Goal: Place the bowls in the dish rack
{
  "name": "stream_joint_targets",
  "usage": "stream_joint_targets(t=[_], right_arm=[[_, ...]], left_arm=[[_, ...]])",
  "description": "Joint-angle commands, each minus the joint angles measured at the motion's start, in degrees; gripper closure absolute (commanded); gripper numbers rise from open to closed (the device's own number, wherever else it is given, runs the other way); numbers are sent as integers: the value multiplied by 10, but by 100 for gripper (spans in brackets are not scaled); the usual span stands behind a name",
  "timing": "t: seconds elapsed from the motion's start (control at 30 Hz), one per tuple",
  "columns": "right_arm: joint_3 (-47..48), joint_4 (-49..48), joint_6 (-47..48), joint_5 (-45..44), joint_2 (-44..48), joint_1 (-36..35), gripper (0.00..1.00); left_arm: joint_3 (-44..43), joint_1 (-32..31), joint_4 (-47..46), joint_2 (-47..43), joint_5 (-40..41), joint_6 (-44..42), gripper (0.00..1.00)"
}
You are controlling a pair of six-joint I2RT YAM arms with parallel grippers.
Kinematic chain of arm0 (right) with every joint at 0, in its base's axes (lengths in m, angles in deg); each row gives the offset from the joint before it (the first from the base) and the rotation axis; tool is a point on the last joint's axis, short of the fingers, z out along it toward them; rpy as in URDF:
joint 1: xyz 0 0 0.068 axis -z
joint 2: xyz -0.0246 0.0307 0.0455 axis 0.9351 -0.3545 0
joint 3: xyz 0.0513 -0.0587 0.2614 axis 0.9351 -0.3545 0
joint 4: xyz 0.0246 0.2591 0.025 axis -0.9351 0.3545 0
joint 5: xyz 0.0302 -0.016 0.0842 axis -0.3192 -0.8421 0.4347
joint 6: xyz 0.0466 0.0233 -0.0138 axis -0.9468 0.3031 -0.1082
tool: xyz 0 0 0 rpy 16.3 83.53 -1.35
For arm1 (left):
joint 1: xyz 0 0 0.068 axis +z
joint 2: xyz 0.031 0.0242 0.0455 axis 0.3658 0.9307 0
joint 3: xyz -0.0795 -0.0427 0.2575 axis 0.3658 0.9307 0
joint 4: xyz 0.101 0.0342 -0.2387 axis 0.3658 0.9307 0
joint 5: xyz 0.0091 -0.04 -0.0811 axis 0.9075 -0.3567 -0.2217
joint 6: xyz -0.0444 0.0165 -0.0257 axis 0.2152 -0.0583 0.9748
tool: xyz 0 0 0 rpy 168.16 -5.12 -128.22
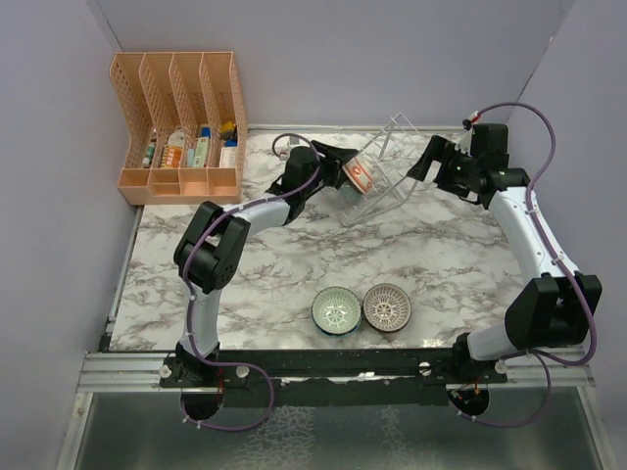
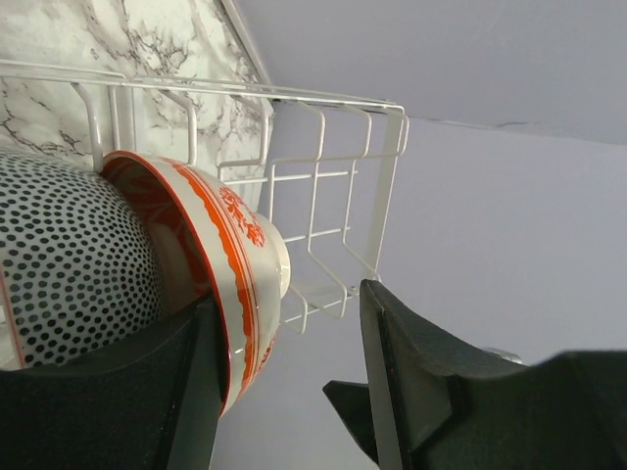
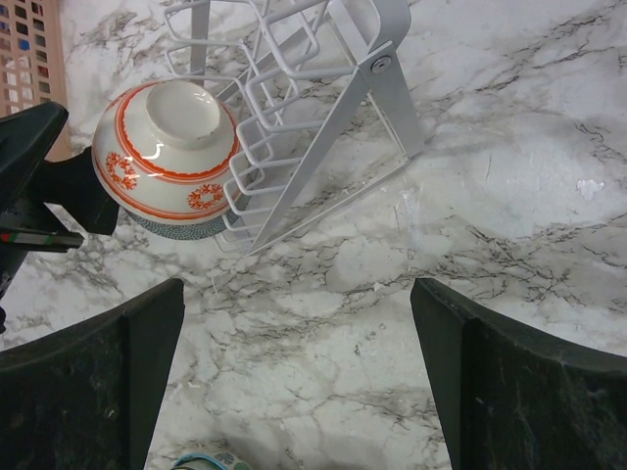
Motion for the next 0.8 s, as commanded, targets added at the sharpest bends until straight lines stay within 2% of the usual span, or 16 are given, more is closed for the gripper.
stream_joint_targets(t=[0.0,0.17,0.43,0.77], right_arm=[[-7,-19,-4,17,8,4,0],[-9,-21,-4,18,12,4,0],[-16,-22,-4,16,25,4,0],[-30,-22,-6,18,38,4,0]], left_arm=[[11,9,30,-55,-13,-18,46],[41,18,45,-73,-20,-21,43],[40,20,61,-68,-45,-28,41],[58,30,115,-112,-56,-67,38]])
